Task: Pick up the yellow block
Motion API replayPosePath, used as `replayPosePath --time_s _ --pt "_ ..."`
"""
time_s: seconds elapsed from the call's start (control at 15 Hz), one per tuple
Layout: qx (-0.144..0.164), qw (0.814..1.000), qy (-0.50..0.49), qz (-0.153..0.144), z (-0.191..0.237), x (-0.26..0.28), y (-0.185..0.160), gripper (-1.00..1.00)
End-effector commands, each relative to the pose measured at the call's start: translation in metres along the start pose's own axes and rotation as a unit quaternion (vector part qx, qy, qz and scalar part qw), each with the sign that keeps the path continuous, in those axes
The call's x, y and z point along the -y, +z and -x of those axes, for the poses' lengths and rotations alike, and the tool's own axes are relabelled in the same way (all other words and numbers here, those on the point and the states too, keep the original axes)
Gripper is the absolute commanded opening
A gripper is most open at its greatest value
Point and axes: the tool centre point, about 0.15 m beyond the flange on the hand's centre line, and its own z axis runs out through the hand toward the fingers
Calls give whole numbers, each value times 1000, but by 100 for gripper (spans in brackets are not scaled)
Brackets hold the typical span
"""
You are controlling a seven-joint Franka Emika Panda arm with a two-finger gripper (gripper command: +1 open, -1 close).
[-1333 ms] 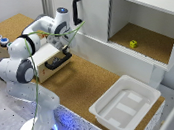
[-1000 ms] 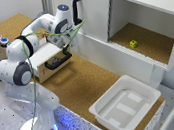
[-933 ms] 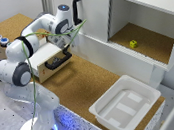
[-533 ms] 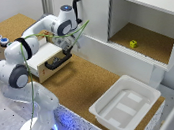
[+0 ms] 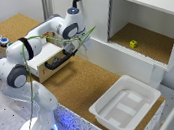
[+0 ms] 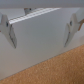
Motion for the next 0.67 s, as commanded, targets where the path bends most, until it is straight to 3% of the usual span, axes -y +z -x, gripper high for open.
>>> replayPosePath --time_s 0.0,0.6 --pt "33 999 -19 28 -71 -14 21 100" --pt "-5 999 -46 -19 -205 -77 30 100"
